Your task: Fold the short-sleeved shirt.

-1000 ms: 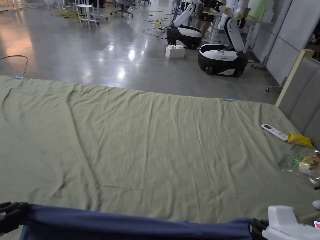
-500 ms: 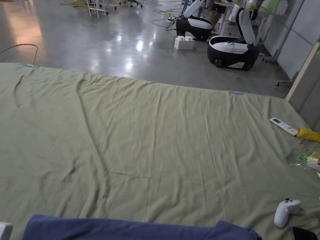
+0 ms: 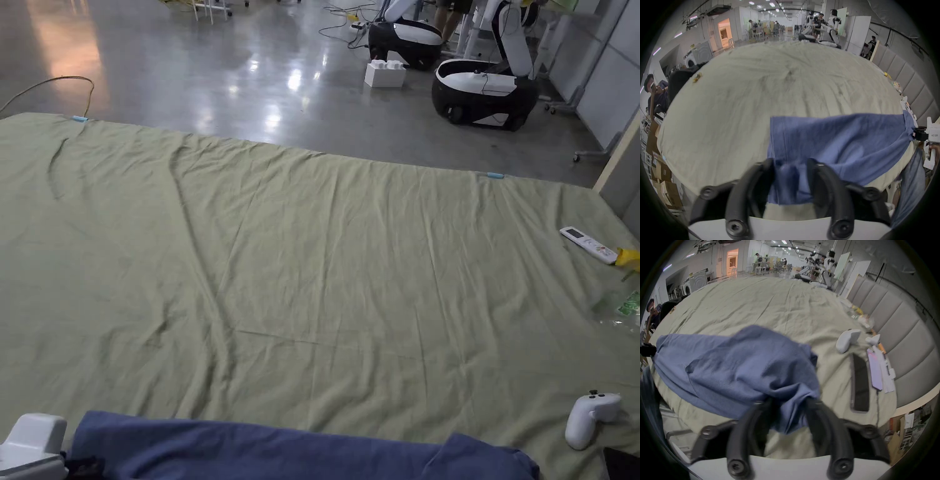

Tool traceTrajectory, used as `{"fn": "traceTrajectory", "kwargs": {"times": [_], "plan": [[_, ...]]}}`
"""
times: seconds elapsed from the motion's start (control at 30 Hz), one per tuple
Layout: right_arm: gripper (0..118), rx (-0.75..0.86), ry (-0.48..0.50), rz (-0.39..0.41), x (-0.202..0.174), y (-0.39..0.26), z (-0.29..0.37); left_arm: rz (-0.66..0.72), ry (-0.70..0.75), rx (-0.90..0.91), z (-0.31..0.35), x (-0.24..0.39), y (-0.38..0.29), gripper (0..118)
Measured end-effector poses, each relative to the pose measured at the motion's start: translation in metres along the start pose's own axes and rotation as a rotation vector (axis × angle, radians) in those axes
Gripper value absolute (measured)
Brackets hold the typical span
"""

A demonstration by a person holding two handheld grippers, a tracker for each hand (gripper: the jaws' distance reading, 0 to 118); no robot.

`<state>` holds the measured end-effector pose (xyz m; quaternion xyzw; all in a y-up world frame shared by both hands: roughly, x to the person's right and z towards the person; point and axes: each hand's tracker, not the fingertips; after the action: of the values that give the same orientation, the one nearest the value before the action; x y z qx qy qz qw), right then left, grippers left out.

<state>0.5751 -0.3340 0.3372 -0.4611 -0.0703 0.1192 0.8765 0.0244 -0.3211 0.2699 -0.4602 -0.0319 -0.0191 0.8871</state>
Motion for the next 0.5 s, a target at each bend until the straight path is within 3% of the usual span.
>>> {"fn": "traceTrajectory", "kwargs": {"times": [0.03,0.07,0.3,0.5], "plan": [[64,0.036,-0.031,-0.015,-0.001,0.004,0.006,0.002,0.010,0.023,0.003,0.002,0.003,56],[71,0.091,-0.051,-0.035,-0.002,0.010,0.013,0.003,0.010,0.056,0.008,0.005,0.009,61],[83,0.452,-0.087,-0.109,-0.020,0.064,0.054,-0.017,0.051,0.346,0.033,0.036,0.060,61],[78,0.707,-0.080,-0.197,-0.039,0.112,0.083,0.052,0.048,0.616,0.059,0.066,0.101,60]]}}
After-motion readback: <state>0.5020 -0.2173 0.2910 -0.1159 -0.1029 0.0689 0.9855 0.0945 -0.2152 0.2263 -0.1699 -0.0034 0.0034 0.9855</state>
